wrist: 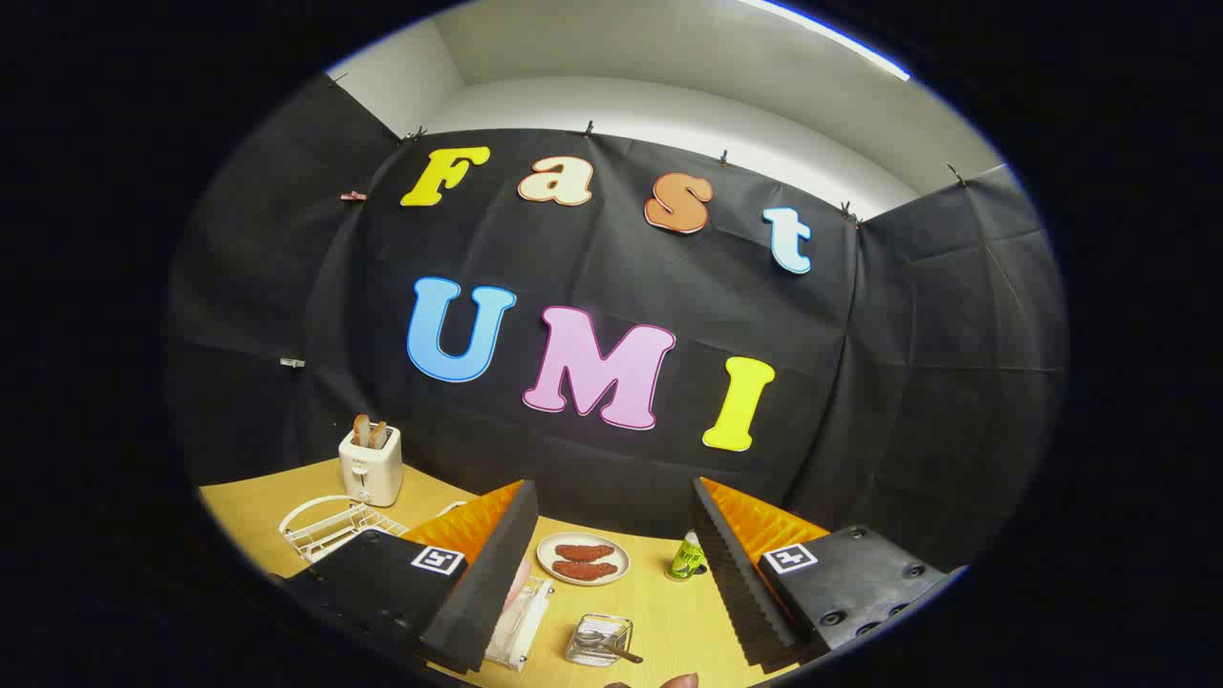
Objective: Take the plate from the dish rack, then take the spoon from the basket and place it into the plate.
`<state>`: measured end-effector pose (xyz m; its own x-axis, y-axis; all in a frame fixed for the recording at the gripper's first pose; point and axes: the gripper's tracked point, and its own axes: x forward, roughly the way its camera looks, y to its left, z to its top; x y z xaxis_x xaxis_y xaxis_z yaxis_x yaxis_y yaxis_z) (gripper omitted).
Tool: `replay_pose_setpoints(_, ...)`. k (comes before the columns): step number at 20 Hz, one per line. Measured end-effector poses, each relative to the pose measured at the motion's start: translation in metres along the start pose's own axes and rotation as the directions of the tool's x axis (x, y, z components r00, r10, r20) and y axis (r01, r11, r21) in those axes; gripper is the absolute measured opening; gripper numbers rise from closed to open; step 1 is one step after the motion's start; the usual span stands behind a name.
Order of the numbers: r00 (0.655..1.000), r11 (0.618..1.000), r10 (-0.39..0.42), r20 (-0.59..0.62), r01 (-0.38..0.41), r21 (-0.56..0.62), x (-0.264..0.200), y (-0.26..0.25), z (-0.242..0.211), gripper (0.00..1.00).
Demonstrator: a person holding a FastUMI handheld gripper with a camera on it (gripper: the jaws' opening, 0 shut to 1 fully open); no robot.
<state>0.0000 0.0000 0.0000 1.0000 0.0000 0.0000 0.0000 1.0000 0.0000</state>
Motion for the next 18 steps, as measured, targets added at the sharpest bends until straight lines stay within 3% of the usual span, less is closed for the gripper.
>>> replay_pose_setpoints(18, 0.996, 0.998, -0.026, -0.088, 0.03, 0.047, 0.01, 0.001, -0.024, 0.97)
